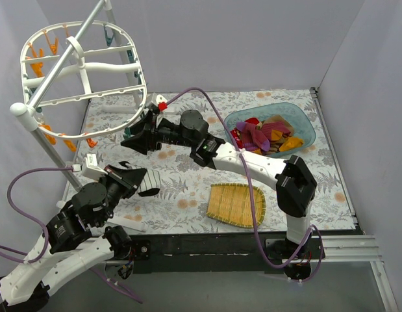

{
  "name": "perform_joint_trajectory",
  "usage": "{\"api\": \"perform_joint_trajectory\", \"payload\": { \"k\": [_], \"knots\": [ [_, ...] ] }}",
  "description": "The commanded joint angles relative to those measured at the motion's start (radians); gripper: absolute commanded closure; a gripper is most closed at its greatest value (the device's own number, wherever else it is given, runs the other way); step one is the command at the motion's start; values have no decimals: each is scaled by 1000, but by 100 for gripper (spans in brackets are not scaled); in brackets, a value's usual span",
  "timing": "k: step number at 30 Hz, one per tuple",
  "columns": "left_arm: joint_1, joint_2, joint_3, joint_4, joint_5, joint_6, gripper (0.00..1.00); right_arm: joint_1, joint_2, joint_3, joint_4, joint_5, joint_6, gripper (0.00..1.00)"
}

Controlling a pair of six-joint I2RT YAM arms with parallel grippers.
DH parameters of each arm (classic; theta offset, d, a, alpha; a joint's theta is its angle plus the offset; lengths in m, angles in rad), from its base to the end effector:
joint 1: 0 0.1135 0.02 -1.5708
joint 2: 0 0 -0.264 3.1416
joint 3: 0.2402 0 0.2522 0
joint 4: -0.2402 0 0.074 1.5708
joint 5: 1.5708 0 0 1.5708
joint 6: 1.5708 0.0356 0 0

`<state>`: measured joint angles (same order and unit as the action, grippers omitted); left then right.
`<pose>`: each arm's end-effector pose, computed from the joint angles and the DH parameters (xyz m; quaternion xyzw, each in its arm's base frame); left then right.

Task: Remove the socks clipped to the hanger
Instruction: Remove the sock from the hanger.

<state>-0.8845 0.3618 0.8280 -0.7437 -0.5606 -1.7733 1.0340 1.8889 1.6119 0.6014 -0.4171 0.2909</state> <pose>0.0559 -0.0384 0.3421 -0.4802 0.6208 -0.5093 0.3531 0.2206 0.3989 0.3889 -0.3639 0.4710 0.5839 0.5521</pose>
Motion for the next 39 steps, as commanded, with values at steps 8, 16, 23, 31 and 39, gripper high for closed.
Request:
{"api": "perform_joint_trajectory", "payload": {
  "k": [8,16,23,31,39],
  "knots": [
    [5,23,-13,35,4,6,100,18,-103,-7,-9,27,-58,32],
    [5,42,-17,59,14,12,100,18,-137,-50,-25,44,-78,26],
    [5,57,-15,79,21,23,100,18,-177,-92,-43,61,-102,26],
    [5,65,-24,93,24,26,100,18,-212,-150,-60,80,-128,25],
    [5,72,-27,106,27,29,100,18,-296,-253,-81,101,-176,25]
  ]
}}
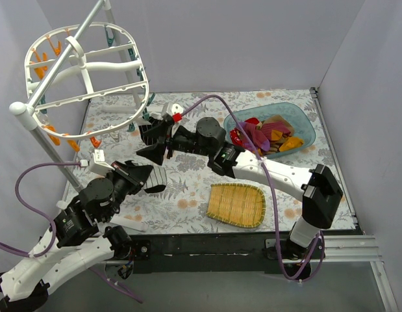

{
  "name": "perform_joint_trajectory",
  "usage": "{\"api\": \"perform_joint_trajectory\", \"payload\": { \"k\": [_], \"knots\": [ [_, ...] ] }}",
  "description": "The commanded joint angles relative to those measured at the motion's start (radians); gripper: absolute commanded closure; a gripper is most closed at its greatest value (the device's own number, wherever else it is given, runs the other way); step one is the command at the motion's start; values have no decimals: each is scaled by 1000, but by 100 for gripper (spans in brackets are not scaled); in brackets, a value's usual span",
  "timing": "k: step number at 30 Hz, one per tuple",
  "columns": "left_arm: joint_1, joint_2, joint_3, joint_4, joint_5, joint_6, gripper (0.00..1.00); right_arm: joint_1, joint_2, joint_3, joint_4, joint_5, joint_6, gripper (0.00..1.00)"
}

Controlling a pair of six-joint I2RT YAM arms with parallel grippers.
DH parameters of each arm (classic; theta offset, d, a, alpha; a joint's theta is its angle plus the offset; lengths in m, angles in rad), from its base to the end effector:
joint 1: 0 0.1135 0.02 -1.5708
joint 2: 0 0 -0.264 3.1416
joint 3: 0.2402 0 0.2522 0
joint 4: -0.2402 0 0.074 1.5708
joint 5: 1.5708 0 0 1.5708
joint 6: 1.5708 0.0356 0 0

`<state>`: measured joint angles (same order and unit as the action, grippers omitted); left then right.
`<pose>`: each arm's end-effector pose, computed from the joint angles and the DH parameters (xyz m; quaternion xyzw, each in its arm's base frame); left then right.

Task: Remove the socks clipped to the hanger
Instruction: Remove the sock from the hanger.

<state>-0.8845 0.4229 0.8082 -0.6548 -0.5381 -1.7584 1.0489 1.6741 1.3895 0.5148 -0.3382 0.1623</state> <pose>0.0677 -0.0538 0.3417 -0.4705 0.6269 -0.5137 0.3491 0.1911 0.3560 0.3894 -0.3818 0.4966 0.5257 0.5756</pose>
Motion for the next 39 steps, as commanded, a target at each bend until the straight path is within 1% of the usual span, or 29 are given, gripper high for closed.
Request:
{"api": "perform_joint_trajectory", "payload": {
  "k": [1,3,6,7,8,10,12,13,14,16,17,20,21,24,29,32,33,35,36,38,39],
  "knots": [
    [5,11,-9,17,6,14,100,3,-92,-56,-1,25,-53,24],
    [5,11,-9,20,9,19,100,2,-140,-98,-6,27,-66,24],
    [7,20,-6,23,20,34,100,0,-238,-231,28,34,-79,22],
    [5,23,-4,29,30,46,100,-3,-287,-297,34,19,-84,21],
    [7,24,-4,33,36,54,100,-4,-306,-322,34,2,-87,21],
    [5,28,-3,60,55,103,100,-4,-356,-362,15,-40,-105,21],
    [5,36,0,92,98,141,100,-6,-382,-409,1,-62,-115,21],
    [5,39,0,102,118,186,100,-6,-407,-423,-13,-82,-119,21],
    [5,43,2,118,160,210,100,-6,-418,-447,-24,-93,-127,21],
    [5,50,6,144,207,250,100,-6,-453,-471,-41,-96,-136,21],
    [7,54,6,153,264,290,100,-6,-465,-484,-53,-88,-142,21],
    [5,59,-1,194,331,342,100,-7,-497,-517,-62,-100,-145,21],
    [5,56,-6,222,372,350,100,-7,-501,-518,-67,-108,-142,21],
    [7,50,-24,273,433,372,100,-7,-501,-523,-81,-116,-142,23],
    [5,82,-27,293,474,387,100,-7,-498,-534,-64,-105,-129,27],
    [5,88,-37,308,478,384,100,-7,-491,-534,-56,-90,-115,47],
    [5,88,-38,313,480,385,100,-7,-490,-534,-56,-78,-112,65],
    [5,94,-40,316,478,387,99,-7,-488,-535,-58,-61,-103,85],
    [5,96,-40,314,478,387,93,-7,-488,-537,-58,-44,-98,98],
    [5,96,-40,313,471,384,76,-7,-490,-537,-68,-35,-90,99],
    [5,93,-40,313,466,382,64,-7,-488,-537,-70,-32,-90,99]
  ]
}}
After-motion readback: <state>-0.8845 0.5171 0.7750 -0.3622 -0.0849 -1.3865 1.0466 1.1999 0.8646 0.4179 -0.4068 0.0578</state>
